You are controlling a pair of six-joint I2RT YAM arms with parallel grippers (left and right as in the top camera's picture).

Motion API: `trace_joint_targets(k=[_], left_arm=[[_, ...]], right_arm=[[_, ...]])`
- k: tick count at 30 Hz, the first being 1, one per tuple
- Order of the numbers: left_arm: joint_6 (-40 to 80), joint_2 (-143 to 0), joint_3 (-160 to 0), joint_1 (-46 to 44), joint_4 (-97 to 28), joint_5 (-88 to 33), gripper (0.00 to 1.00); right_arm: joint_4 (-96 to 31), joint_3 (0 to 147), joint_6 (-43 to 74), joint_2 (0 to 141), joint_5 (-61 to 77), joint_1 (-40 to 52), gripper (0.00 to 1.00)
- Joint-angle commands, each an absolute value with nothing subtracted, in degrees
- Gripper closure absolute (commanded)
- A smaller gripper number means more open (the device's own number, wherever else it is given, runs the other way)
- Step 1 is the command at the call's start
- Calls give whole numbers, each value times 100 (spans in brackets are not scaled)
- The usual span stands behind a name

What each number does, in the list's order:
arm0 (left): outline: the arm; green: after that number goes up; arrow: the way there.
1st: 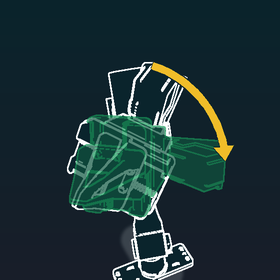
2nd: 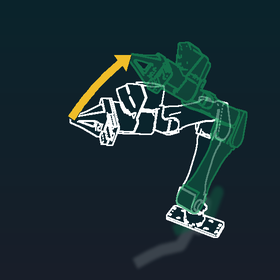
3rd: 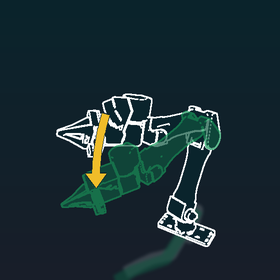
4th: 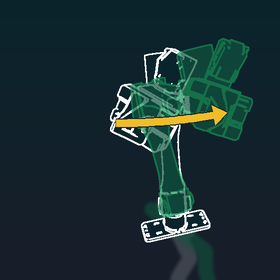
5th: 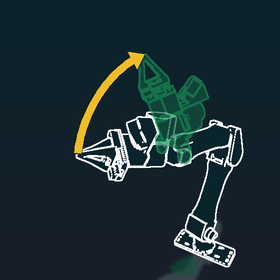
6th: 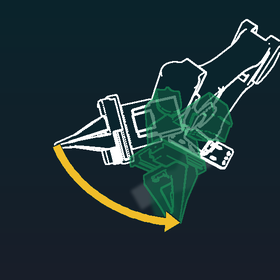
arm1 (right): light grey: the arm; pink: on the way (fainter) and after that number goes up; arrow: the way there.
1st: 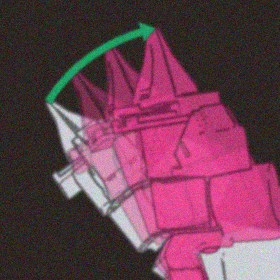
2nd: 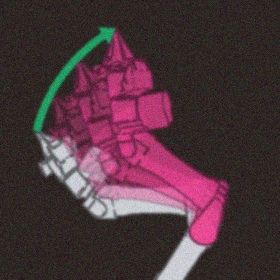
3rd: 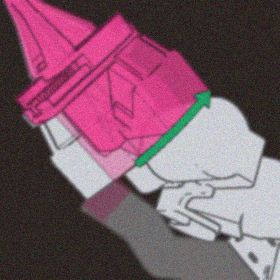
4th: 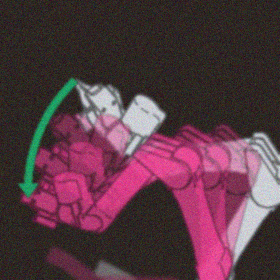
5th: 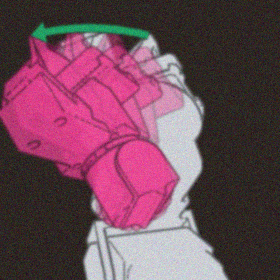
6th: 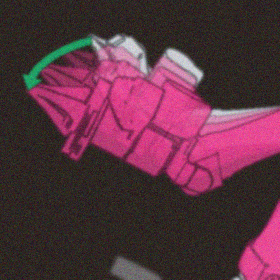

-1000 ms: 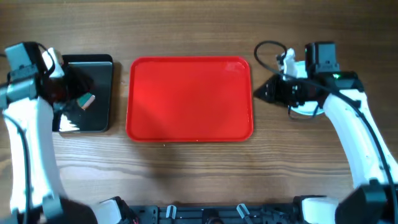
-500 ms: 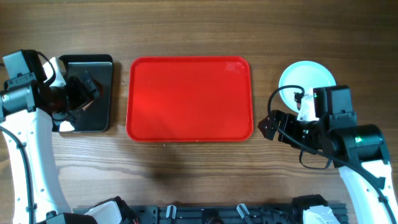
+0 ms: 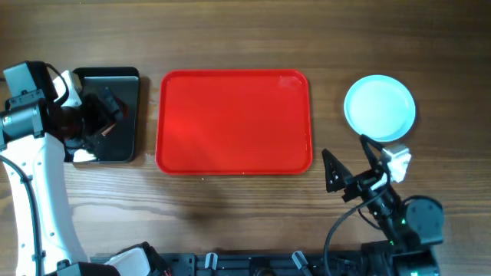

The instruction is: Clean dirty plates on tray and stack at the side

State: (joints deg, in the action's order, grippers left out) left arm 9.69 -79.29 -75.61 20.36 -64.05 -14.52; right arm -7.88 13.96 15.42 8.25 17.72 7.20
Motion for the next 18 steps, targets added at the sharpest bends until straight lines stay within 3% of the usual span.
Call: trace_joint_targets(k=[1, 10, 13, 16, 18], left_arm=[[941, -7953, -7588, 2038, -6392, -1518, 0], [941, -7953, -7588, 2038, -6392, -1518, 0], [941, -7953, -7588, 2038, -6392, -1518, 0], [941, -7953, -7588, 2038, -6392, -1518, 0], [941, -7953, -7588, 2038, -6390, -1518, 0]], right_arm=[[-178, 834, 1715, 333, 1352, 731, 0], [663, 27, 2327, 19, -1, 226, 0], [1, 27, 1769, 19, -14, -36, 0], [-1, 30, 333, 16, 259, -73, 0], [3, 27, 152, 16, 255, -73, 0]])
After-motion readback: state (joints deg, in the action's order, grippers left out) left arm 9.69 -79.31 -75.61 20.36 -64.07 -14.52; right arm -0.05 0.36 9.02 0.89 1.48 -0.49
